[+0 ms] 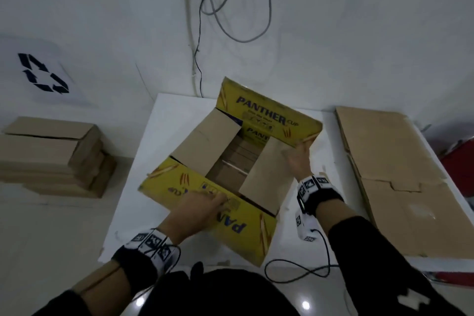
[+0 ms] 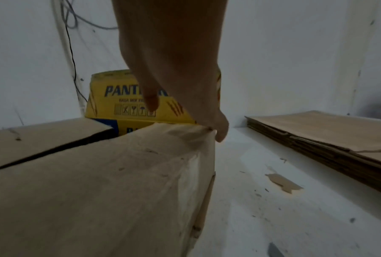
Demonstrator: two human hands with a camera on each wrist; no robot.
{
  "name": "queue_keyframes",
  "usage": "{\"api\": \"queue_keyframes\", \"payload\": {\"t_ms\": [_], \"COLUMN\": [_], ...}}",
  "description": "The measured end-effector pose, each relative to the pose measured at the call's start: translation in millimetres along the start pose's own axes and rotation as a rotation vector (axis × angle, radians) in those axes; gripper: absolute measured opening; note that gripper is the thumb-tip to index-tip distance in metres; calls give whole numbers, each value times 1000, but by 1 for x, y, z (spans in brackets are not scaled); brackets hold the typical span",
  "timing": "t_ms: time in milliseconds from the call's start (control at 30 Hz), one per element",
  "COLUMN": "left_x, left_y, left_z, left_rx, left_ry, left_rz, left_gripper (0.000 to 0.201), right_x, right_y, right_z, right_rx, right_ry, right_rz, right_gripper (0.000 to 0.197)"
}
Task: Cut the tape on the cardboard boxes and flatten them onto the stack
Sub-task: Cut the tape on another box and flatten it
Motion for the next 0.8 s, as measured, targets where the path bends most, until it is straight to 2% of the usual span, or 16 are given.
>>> {"api": "queue_keyframes", "payload": {"t_ms": [33,100,133,200,267,367,467,533,567,600,633,700,733,800], "left_x": [2,-7,-15,-33,-47,-53,-49,-49,-51,-53,-55,-58,-59,-55], "left_y": [8,16,17,17,25,48,50,36,26,16,4,-18,-30,-46], "left_z": [-4,-16,-21,-24,-27,-39,-61,-78,-83,-86,-89,-98,-104,-124], "left_rx": [-31,-42,-39,-57,-132,-136,-206,-124,-103,-97,-83,-27,34,120], "left_ry": [-26,-136,-208,-308,-321,-346,-411,-448,-421,-380,-342,-345,-386,-462], "left_rz": [-8,-42,-37,-146,-305,-539,-623,-521,-446,-377,-299,-144,-61,60], "left_gripper": [21,66,82,102,108,104,111,111,109,101,81,43,35,36], "right_x": [-6,-12,-8,-4,0,1,-4,3,8,15,19,33,42,61], "right_y": [9,18,18,20,22,34,32,15,1,-14,-27,-56,-68,-72], "right_z": [3,-1,-11,-27,-33,-24,-8,0,8,18,34,69,84,101], "right_rx": [140,334,386,450,492,509,319,-17,-204,-341,-413,-296,-165,95], "right_ry": [67,145,171,206,233,202,124,44,4,-6,30,136,155,180], "right_rz": [-4,6,-15,-122,-230,-196,-123,-158,-151,-150,-135,-27,39,169], "right_gripper": [83,102,111,125,132,139,122,107,95,79,65,57,57,49]}}
Point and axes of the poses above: each hand's wrist, its own x-axis away from the middle knuckle, its own y-axis out of the palm, z = x × y, the point moved 5 cm from there along -x, towards the middle knuckle, and after that the axes turned 6 degrees about x, right-handed, at the moved point
